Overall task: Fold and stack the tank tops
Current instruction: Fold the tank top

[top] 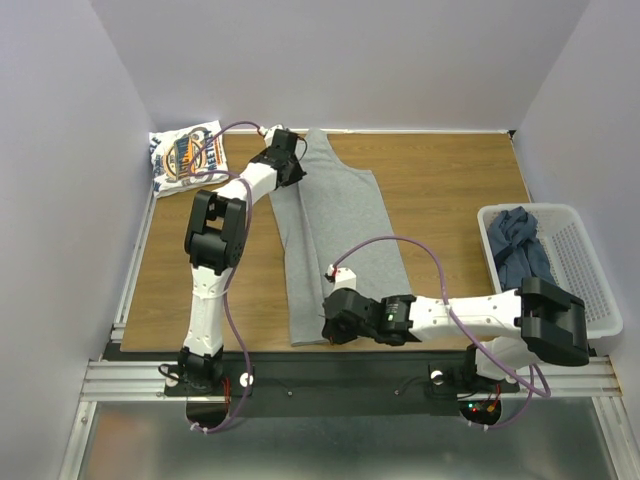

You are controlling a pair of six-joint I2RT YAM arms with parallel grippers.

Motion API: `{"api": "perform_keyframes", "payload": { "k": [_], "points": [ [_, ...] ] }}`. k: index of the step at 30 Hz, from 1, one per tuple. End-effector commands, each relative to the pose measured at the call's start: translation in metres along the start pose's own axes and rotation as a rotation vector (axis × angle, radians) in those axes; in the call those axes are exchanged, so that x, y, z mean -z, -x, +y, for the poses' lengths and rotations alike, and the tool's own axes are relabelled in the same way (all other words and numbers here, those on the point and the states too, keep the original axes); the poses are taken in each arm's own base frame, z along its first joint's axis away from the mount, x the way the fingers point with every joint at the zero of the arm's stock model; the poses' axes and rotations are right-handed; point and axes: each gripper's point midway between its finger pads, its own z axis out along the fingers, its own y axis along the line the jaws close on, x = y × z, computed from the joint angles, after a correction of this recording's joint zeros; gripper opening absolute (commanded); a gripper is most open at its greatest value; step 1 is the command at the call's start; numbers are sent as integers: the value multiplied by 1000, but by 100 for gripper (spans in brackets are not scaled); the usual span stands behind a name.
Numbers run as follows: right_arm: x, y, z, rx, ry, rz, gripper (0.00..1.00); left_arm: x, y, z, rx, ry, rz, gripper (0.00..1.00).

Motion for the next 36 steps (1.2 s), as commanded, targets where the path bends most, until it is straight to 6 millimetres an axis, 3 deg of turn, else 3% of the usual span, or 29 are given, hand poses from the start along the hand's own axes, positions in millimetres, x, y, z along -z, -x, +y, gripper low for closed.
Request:
{"api": "perform_keyframes", "payload": {
  "k": [1, 15, 17, 18, 19, 22, 25, 28, 31, 36],
  "points": [
    [4, 11, 0, -38, 11, -50, 1, 5, 26, -15, 18, -24, -71, 0],
    [-3, 5, -11, -47, -28, -43, 6, 3, 19, -17, 2, -35, -55, 2],
    [-3, 4, -12, -49, -33, -42, 9, 2, 19, -17, -2, -35, -57, 13],
    [-3, 3, -14, -54, -38, -42, 15, 4, 21, -18, -3, -38, -61, 20],
    [-3, 4, -16, -60, -47, -54, 19, 6, 22, -20, -3, -50, -65, 33],
    [4, 10, -16, -69, -43, -78, 37, 14, 30, -26, -8, -77, -86, 48],
    [11, 20, -19, -67, -72, -111, 48, 29, 46, -37, -12, -126, -131, 52],
    [14, 25, -21, -50, -104, -119, 50, 47, 65, -43, -9, -151, -180, 52],
    [15, 33, -16, -36, -125, -130, 50, 63, 81, -30, 16, -118, -221, 52],
    [15, 46, -6, 16, -181, -156, 50, 67, 93, 24, 91, -15, -242, 50]
  ]
}}
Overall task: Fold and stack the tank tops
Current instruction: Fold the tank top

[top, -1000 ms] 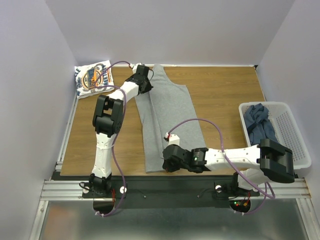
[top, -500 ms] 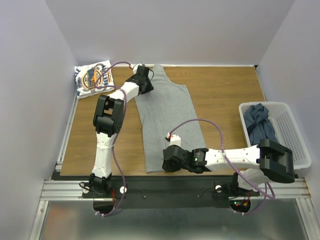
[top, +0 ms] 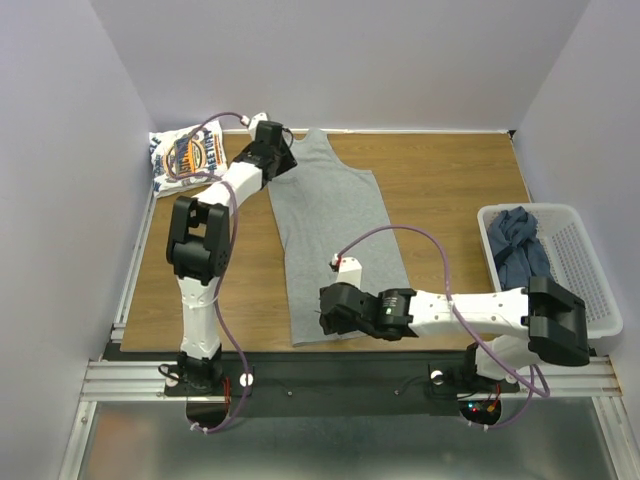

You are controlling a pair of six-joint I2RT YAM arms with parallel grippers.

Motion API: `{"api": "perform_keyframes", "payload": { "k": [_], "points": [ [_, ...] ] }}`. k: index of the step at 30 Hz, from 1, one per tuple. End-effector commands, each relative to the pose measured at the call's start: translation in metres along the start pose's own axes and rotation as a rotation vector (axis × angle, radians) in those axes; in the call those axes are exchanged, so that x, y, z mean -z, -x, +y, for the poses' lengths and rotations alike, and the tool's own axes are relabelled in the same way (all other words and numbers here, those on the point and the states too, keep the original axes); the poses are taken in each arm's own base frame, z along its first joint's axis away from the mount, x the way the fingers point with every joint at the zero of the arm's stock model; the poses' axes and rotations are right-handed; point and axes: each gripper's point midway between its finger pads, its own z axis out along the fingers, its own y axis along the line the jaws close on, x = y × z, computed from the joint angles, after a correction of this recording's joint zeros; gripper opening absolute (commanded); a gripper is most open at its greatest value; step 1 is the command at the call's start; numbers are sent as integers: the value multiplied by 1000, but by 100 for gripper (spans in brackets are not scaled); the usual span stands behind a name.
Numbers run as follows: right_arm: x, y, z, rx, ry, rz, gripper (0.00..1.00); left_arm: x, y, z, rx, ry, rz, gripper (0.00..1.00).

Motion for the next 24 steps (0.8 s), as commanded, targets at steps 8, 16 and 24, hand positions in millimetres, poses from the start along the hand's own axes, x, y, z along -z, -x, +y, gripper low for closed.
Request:
{"api": "perform_keyframes", "payload": {
  "k": [8, 16, 24],
  "points": [
    [-26, 13, 69, 163, 5, -3, 49, -1, 29, 54, 31, 45, -8, 41],
    [-56, -6, 76, 205, -28, 51, 47, -19, 2, 72, -3, 61, 68, 45],
    [-58, -23, 79, 226, -44, 68, 44, -29, -12, 80, -17, 76, 103, 45]
  ]
}}
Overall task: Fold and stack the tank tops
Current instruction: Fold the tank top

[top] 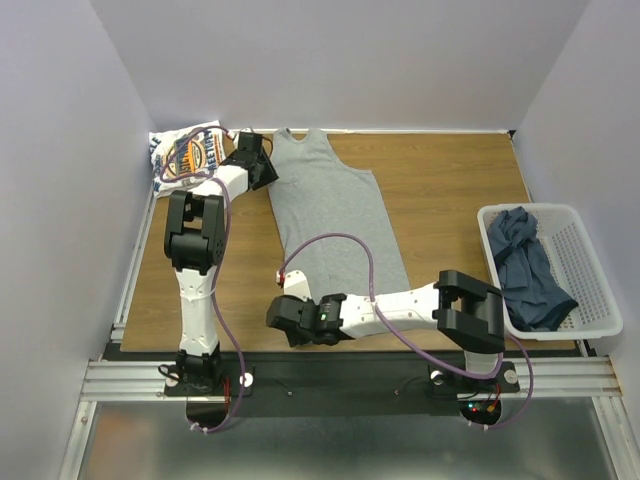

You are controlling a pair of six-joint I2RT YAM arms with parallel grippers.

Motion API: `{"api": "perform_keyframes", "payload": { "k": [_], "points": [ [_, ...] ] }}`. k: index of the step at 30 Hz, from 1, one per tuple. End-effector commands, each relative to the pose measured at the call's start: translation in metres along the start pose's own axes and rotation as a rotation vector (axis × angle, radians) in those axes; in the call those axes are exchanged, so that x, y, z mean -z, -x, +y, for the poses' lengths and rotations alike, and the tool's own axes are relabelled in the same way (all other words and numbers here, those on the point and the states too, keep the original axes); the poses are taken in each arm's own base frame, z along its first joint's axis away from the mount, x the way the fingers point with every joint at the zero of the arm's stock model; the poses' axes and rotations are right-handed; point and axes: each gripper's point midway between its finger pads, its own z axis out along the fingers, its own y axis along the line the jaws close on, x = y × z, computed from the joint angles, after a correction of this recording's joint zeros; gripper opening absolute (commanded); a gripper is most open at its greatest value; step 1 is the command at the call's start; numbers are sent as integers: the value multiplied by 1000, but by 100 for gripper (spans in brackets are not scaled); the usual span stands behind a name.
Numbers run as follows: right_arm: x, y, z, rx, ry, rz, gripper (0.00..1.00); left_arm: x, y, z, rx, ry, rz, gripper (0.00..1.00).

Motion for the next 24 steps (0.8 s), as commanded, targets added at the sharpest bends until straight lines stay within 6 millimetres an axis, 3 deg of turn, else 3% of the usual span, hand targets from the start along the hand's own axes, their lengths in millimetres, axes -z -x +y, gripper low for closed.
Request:
{"api": "perform_keyframes", "payload": {
  "k": [1, 10, 13, 17, 18, 24],
  "points": [
    [9, 7, 21, 6, 30, -32, 44, -4, -3, 3, -24, 2, 6, 45],
    [2, -11, 14, 17, 3, 4, 42, -14, -6, 6, -22, 25, 14, 31],
    [2, -13, 10, 12, -9, 3, 36, -17, -4, 5, -20, 25, 12, 26],
    [3, -18, 7, 15, -7, 17, 21, -19, -1, 5, -24, 37, 11, 16],
    [3, -19, 6, 19, -6, 20, 19, -20, -1, 6, -25, 41, 11, 11],
    [11, -20, 6, 29, 26, 26, 12, -23, 4, 4, -26, 42, -1, 2]
  ]
}}
